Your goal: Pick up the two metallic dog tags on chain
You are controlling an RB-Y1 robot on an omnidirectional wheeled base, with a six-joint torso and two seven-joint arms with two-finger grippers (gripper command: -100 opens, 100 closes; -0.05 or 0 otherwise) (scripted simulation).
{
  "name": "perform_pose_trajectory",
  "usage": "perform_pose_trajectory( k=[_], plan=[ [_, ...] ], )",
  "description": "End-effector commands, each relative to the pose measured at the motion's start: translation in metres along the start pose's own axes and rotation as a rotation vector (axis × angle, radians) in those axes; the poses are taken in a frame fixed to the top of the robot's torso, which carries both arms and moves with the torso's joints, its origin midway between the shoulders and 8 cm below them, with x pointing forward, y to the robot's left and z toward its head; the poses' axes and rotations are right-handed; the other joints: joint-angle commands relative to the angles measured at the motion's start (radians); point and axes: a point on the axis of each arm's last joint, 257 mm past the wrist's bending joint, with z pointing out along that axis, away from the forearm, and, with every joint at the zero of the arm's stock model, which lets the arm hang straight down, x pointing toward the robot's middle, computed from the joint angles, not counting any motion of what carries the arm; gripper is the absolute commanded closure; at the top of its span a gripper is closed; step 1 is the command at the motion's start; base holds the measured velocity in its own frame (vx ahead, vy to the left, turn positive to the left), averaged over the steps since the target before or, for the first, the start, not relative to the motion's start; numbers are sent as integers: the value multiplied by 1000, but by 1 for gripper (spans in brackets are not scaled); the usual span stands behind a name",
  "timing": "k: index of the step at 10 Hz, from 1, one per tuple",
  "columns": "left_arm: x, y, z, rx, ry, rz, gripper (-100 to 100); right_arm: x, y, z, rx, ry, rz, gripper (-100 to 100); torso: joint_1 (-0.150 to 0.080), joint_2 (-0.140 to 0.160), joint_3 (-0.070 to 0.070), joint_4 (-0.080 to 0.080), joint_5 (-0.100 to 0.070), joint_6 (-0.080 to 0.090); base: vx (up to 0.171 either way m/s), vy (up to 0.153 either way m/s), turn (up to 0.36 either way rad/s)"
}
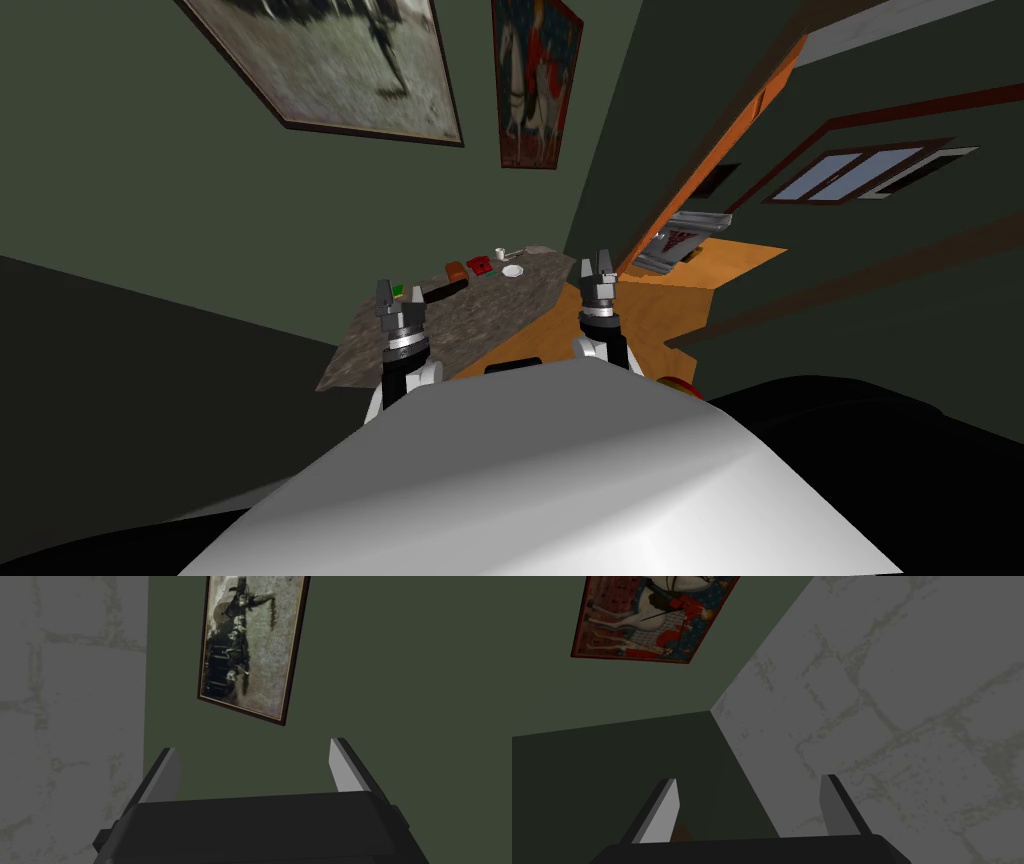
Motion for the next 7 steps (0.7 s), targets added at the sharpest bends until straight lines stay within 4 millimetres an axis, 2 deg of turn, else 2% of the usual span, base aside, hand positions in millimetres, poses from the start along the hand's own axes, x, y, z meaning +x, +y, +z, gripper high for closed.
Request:
perform_pose_trajectory(
  k=[1,7],
  plan=[
    [1,3,1,-15,23,8,-100,0,0,0,0,0,0,0,0,0,0,0,0,0,4,5,-12],
    [-6,29,8,-140,76,13,-100,0,0,0,0,0,0,0,3,-1,-1,0,1,0,12,28,-38]
  ],
)
